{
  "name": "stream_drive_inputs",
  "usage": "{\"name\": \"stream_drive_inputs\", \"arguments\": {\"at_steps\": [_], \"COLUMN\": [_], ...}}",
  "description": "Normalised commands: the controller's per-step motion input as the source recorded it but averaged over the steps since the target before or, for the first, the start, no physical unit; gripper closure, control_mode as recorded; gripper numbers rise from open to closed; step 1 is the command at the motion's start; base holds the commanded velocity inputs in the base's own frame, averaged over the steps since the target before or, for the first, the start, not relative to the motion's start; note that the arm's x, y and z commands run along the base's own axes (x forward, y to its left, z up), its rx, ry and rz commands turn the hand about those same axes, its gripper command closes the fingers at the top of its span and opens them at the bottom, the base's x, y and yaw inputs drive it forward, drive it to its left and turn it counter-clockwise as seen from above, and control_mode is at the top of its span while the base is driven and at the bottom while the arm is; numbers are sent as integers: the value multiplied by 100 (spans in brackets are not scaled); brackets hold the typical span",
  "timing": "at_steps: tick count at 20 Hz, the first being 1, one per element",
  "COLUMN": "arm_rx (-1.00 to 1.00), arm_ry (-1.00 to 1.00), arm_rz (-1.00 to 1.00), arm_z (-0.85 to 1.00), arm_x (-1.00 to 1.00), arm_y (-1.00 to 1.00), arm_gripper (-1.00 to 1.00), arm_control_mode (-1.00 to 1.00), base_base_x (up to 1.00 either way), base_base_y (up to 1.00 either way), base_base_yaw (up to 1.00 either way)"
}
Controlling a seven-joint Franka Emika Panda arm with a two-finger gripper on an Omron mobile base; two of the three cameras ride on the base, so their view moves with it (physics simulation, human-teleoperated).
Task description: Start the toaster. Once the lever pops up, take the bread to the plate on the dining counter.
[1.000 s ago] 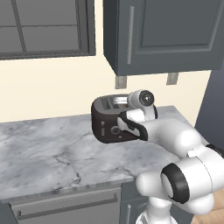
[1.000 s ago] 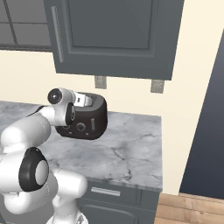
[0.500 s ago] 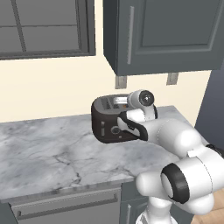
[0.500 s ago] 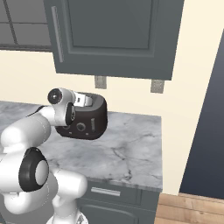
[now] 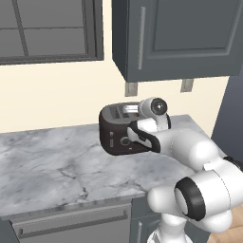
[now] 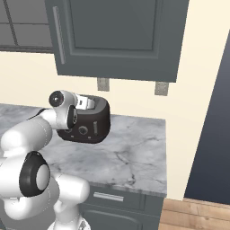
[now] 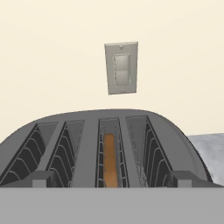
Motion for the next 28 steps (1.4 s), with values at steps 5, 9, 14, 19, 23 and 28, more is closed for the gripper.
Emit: {"name": "stream_drive_inputs", "arguments": {"at_steps": [5, 9, 14, 19, 23, 28], "arm_rx": [0, 0, 0, 0, 0, 0], "arm_ry": [0, 0, 0, 0, 0, 0], "arm_rz": [0, 0, 0, 0, 0, 0], "arm_z": [0, 0, 0, 0, 0, 0], "arm_x": [0, 0, 0, 0, 0, 0], "arm_y": [0, 0, 0, 0, 0, 0], "arm_gripper": [-100, -100, -100, -100, -100, -100], "arm_control_mode": [-100, -100, -100, -100, -100, -100], "base_base_x": [0, 0, 0, 0, 0, 0], "base_base_y": [0, 0, 0, 0, 0, 0], "base_base_yaw": [0, 0, 0, 0, 0, 0]}}
